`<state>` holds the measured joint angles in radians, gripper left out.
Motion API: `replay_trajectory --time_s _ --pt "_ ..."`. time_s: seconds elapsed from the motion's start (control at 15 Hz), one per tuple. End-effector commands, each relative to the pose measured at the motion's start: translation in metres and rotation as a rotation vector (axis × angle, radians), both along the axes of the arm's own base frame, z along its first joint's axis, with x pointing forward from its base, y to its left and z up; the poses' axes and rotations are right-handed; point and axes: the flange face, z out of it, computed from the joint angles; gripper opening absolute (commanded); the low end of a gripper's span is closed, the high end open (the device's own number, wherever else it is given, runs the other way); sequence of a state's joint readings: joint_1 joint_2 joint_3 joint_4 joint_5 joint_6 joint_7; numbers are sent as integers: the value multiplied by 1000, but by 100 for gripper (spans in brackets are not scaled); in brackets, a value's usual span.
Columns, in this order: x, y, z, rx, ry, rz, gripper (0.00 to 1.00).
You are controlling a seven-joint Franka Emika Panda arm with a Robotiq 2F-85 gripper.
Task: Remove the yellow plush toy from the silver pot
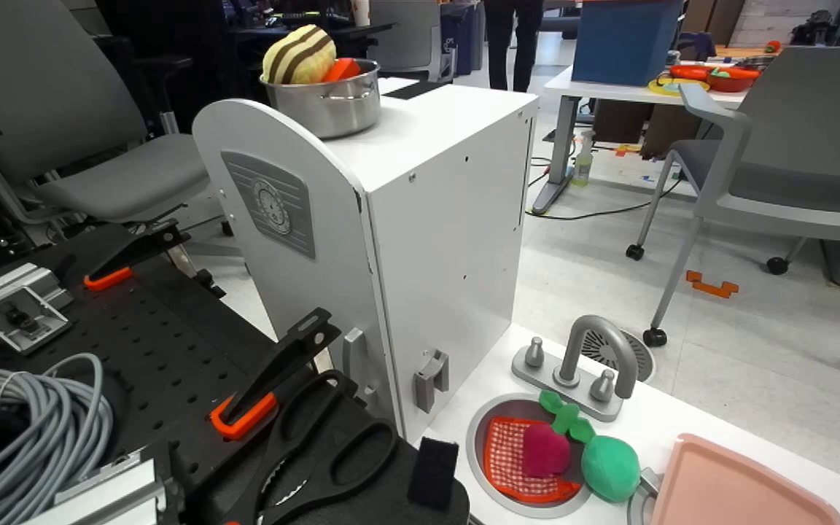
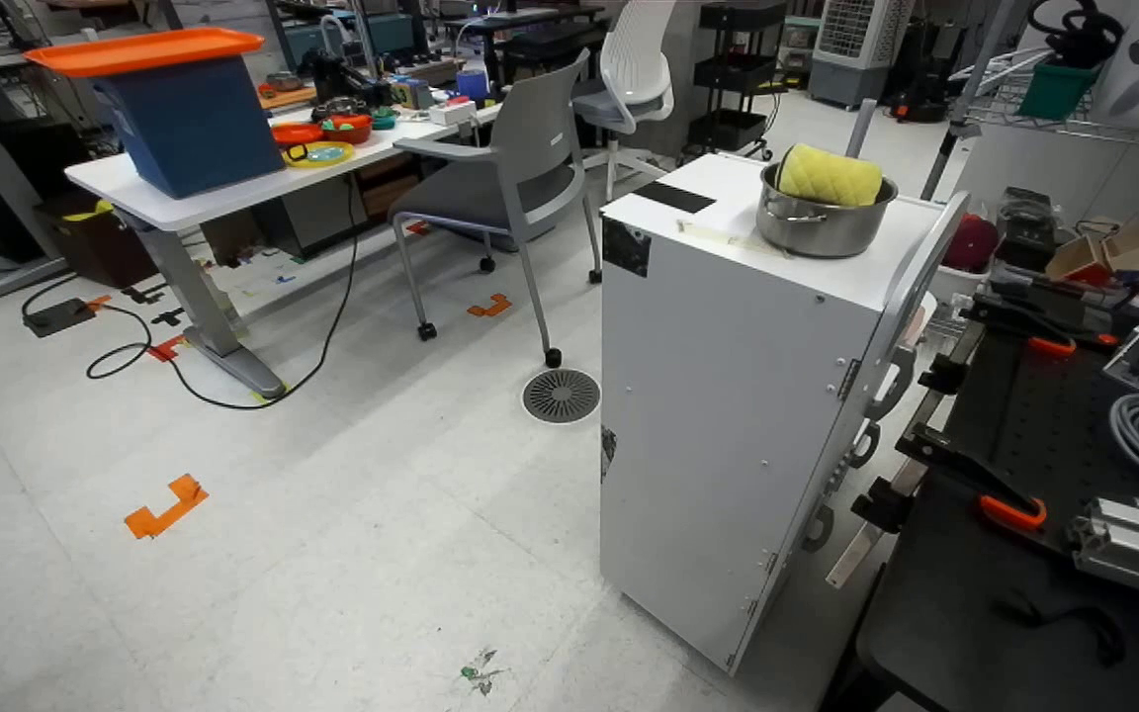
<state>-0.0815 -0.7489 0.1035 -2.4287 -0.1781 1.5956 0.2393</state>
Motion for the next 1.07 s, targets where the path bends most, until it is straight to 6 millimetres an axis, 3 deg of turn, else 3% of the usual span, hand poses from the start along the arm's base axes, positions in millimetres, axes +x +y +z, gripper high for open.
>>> replay_trajectory --time_s 0.0,0.47,0.8,1.0 --pt "19 -8 1 -74 -27 -55 100" --pt "68 -20 -6 -144 -126 -172 100" --pt "95 -16 -6 -55 -181 -242 100" --pt "103 -14 -4 88 -221 -212 100"
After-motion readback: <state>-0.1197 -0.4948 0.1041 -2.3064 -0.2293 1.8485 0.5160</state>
